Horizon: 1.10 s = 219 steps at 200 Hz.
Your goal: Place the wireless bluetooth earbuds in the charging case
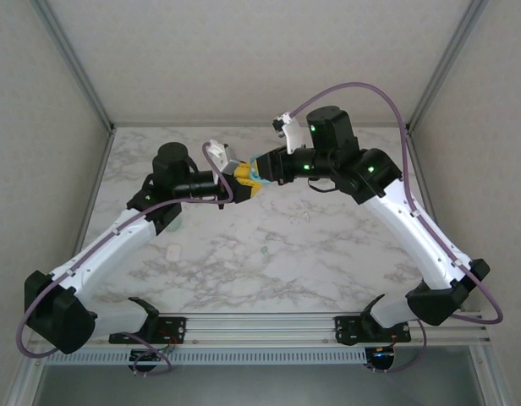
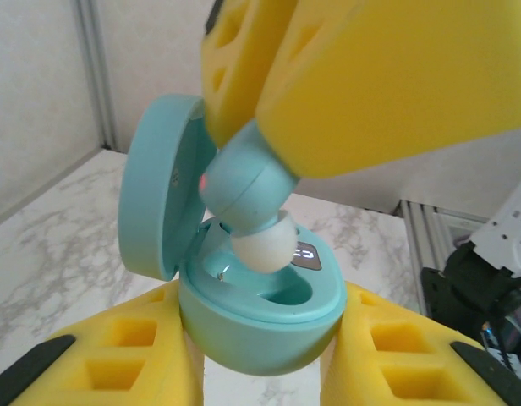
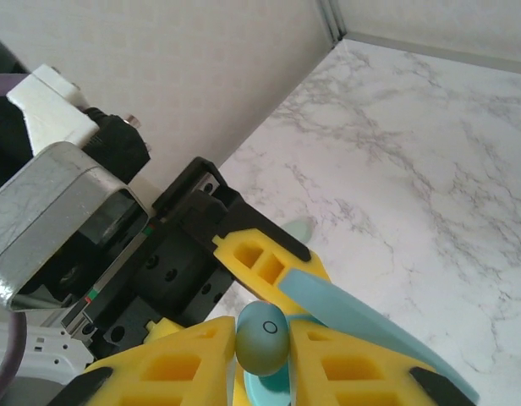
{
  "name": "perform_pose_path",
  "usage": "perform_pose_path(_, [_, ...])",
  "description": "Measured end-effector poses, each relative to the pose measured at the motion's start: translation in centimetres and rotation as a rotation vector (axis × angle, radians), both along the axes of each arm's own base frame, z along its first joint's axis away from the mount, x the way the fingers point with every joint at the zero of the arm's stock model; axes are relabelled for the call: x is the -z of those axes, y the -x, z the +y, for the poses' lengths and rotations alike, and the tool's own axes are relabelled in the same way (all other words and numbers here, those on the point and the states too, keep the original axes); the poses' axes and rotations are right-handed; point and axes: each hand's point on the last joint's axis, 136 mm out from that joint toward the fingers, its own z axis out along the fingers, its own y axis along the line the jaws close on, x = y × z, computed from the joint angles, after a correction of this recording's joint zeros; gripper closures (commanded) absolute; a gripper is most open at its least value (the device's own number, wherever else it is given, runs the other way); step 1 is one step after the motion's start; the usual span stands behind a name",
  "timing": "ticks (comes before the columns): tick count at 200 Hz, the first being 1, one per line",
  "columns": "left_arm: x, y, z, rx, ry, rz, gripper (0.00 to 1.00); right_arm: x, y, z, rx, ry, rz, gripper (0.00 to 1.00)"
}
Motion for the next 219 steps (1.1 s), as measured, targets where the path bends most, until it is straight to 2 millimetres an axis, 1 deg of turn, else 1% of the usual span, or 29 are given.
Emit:
perform_pose_path(39, [0.0,0.6,-0.4,0.08,-0.01,0.038,0.8,0.3,0.8,-0.2,-0.056,0.015,-0.061,0.76])
perform_pose_path(78, [-0.5,1.2,-0.3,0.118,-0.009,0.042,0.81,-0.5,2.3,-0.5,-0.154,0.024,-0.163,0.76])
perform_pose_path(112, [-0.6,1.7,-0.4,0.14,-0.007,0.046,0.81,-0.6,2.9,-0.6,-0.218,0.047,-0.241,0.77])
perform_pose_path(173, [-0.7,2.1,-0.3,0.163,-0.012,0.053,0.81,0.0,3.5,-0.6,-0.315,0.092,-0.328,0.77])
perform_pose_path(219, [-0.4,2.2,-0.3,0.164,-0.021,0.065,0.81,0.5,2.7,-0.9,-0.325,0.117,-0.364,0.79])
